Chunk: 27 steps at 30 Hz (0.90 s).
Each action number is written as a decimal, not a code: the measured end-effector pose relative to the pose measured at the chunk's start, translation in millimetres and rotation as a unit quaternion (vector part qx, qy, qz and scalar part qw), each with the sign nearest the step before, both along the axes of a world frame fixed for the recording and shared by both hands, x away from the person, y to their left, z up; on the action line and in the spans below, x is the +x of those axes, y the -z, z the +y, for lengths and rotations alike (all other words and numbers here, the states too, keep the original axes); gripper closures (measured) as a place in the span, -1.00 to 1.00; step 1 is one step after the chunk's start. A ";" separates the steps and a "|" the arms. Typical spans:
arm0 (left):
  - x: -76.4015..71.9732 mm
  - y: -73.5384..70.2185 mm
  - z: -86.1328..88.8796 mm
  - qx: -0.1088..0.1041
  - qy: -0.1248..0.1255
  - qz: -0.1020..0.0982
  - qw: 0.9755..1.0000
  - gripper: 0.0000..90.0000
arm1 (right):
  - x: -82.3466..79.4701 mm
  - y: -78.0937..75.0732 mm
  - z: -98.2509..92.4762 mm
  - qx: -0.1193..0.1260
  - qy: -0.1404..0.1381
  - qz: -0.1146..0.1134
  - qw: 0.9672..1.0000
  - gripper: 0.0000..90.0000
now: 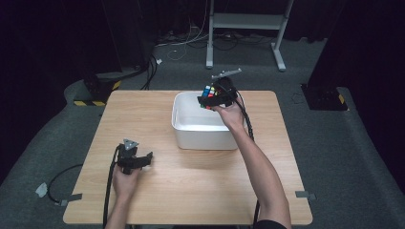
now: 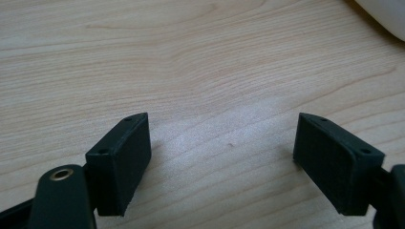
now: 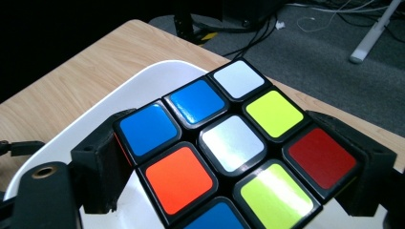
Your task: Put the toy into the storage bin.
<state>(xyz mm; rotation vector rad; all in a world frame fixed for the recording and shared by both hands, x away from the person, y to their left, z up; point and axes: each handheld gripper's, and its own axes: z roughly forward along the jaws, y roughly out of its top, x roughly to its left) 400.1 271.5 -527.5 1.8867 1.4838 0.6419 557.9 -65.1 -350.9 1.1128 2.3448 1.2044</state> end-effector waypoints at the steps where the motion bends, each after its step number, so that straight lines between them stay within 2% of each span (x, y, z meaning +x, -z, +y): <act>1: 0.0 -0.1 -0.1 0.001 0.000 0.000 1.000 -0.55 | 1.4 1.4 0.3 0.000 0.001 0.002 1.000 -0.67; 9: 0.0 0.0 -0.3 0.002 0.000 0.000 1.000 -0.55 | 10.3 8.8 1.4 -0.016 0.017 0.011 1.000 -0.67; 11: -0.1 -0.1 -0.4 0.004 0.000 0.001 1.000 -0.55 | 11.2 11.0 2.2 -0.021 0.013 0.014 1.000 -0.67; 13: 0.0 0.0 -0.9 0.005 0.000 0.001 1.000 -0.55 | 11.5 13.5 4.8 -0.036 0.004 0.010 0.999 -0.67; 27: -0.1 -0.1 -0.6 0.005 0.001 0.001 1.000 -0.56 | 12.4 18.8 7.1 -0.045 0.001 0.026 0.999 -0.67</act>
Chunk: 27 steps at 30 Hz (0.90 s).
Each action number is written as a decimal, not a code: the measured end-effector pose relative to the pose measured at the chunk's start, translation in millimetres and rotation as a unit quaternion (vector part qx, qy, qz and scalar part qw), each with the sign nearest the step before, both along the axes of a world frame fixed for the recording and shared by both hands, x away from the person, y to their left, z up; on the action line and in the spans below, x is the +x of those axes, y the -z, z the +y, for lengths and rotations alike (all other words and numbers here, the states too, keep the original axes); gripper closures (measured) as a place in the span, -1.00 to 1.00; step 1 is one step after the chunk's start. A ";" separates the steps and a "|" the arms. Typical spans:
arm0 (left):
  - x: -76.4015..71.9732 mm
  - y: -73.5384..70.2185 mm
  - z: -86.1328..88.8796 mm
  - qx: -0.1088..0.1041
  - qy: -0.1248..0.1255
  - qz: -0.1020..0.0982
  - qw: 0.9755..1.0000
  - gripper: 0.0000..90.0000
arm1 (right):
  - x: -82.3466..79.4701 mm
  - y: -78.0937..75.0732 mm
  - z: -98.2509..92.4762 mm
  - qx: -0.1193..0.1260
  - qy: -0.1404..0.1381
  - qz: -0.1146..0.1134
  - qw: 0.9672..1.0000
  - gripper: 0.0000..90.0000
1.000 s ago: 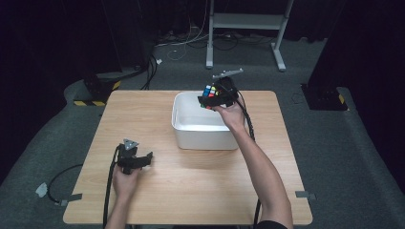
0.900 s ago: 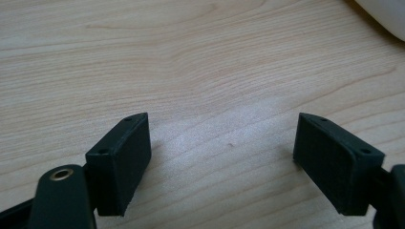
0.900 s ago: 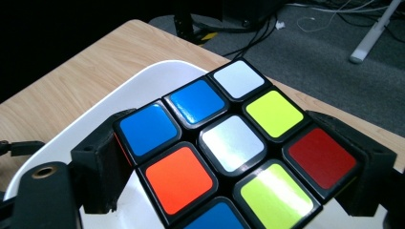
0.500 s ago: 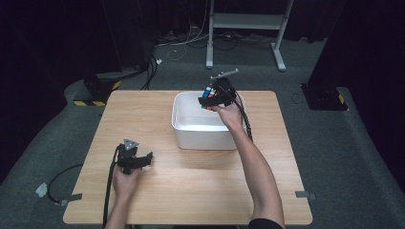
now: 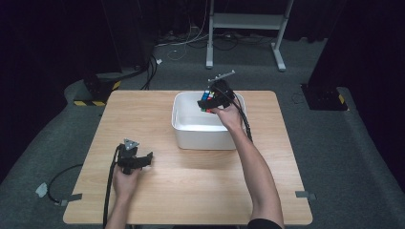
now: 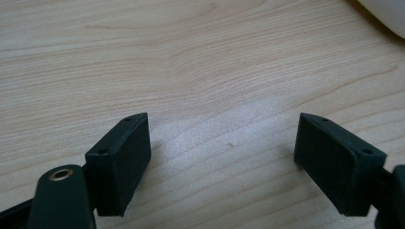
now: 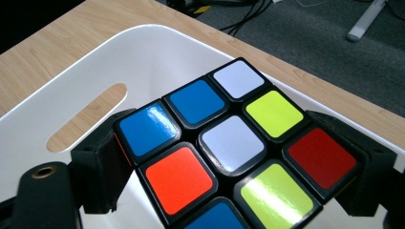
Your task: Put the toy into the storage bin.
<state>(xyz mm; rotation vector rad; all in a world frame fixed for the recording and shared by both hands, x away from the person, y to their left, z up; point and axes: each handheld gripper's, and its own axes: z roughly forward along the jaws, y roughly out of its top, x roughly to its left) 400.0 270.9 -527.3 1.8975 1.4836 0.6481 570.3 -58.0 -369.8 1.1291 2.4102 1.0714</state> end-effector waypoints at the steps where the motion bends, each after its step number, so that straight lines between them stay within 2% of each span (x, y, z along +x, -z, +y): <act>1: 0.0 0.0 0.0 0.000 0.000 0.000 1.000 -0.56 | 0.0 0.0 0.0 0.000 0.000 0.000 1.000 -0.67; 11: 0.0 0.0 0.2 0.000 0.001 0.000 1.000 -0.56 | -2.4 0.1 0.3 -0.005 -0.004 0.000 1.000 -0.67; 27: 0.1 0.1 0.2 -0.001 0.001 0.000 1.000 -0.55 | -9.3 -3.8 -3.2 -0.001 -0.011 0.004 1.000 -0.67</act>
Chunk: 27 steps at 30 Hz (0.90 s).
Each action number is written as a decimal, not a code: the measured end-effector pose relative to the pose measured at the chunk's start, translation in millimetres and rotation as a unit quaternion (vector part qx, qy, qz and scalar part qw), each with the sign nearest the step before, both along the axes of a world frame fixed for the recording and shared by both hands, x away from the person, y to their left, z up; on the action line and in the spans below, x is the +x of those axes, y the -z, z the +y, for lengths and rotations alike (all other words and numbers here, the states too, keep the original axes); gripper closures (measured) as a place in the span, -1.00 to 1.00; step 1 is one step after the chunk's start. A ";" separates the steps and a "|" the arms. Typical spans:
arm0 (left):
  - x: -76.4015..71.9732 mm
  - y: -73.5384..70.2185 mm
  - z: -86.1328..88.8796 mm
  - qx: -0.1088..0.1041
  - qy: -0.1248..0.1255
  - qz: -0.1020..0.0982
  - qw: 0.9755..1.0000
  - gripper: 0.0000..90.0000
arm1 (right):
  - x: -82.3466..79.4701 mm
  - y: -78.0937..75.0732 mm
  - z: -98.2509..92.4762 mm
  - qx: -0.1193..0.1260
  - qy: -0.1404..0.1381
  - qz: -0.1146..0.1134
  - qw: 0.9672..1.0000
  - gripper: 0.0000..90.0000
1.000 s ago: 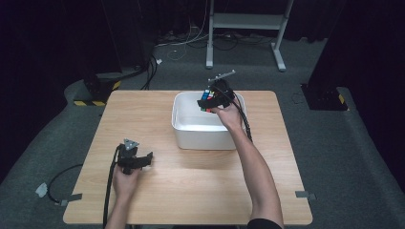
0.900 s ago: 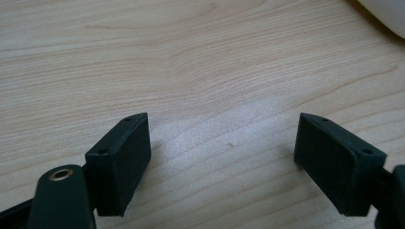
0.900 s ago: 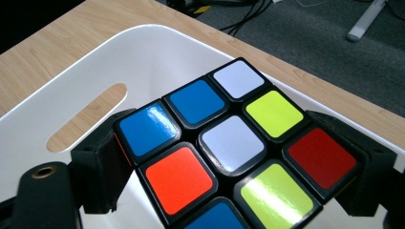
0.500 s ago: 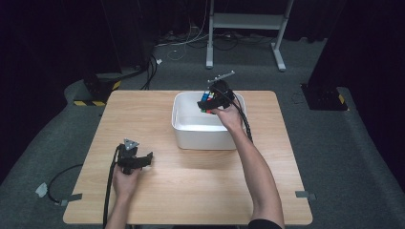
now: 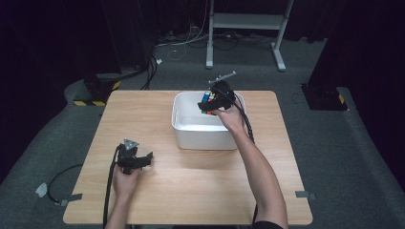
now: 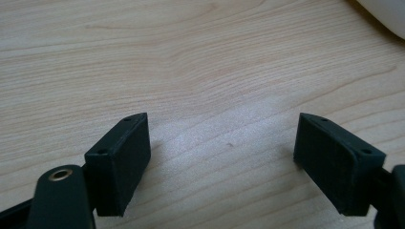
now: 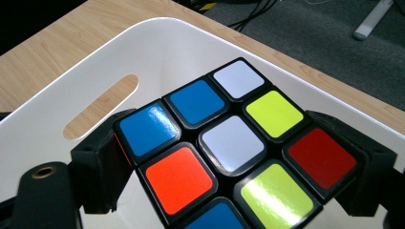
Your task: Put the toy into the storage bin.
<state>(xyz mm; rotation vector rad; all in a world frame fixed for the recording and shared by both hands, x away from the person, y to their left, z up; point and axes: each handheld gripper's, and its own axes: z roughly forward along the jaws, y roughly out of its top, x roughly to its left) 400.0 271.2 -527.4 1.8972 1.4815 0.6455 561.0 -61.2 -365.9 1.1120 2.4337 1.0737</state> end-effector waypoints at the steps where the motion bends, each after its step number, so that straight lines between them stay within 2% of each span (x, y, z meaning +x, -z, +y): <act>1: 0.0 0.0 0.0 0.000 0.000 0.000 1.000 -0.55 | 0.0 0.0 0.0 0.000 0.000 0.000 1.000 -0.67; 27: 0.0 -0.1 0.0 0.001 0.000 0.000 1.000 -0.55 | -18.3 -6.5 -22.2 0.018 -0.002 -0.008 1.000 -0.67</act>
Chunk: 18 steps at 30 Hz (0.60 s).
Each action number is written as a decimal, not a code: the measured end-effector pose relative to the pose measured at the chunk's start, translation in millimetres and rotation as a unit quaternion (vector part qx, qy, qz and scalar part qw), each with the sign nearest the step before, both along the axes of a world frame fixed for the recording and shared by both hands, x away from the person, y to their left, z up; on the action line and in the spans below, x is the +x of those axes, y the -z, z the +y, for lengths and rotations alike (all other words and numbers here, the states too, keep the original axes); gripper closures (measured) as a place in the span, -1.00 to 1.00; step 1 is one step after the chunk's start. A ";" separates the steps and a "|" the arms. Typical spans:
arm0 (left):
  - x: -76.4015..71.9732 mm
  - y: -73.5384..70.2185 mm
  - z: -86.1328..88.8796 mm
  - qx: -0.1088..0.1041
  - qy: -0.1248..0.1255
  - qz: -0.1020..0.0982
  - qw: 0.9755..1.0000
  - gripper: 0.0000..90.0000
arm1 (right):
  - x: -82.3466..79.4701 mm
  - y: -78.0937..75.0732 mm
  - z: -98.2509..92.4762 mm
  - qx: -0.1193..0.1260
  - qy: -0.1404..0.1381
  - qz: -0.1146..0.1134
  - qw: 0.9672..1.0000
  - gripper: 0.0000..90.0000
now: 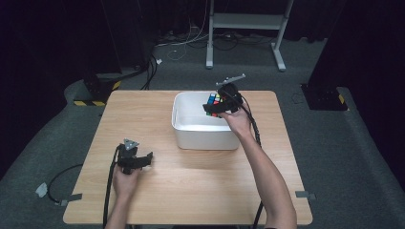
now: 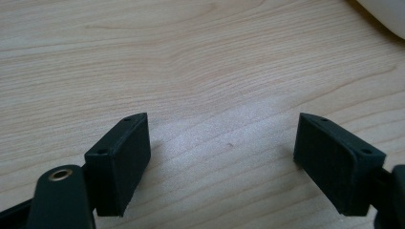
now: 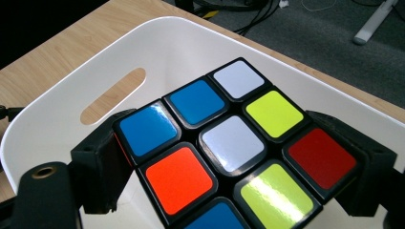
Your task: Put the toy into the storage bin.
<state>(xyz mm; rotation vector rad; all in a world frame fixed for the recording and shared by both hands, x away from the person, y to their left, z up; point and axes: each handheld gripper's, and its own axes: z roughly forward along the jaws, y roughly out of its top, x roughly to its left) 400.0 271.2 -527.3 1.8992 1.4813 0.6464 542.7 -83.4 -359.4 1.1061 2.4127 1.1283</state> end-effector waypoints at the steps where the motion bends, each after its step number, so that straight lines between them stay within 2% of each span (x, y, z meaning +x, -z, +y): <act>1: 0.0 0.0 0.0 0.000 0.000 0.000 1.000 -0.55 | -0.7 0.2 -1.1 0.001 0.001 0.000 1.000 -0.67; 18: 0.0 0.1 -0.2 -0.001 -0.001 -0.001 1.000 -0.55 | -9.4 0.3 -16.8 0.011 0.007 0.002 1.000 -0.67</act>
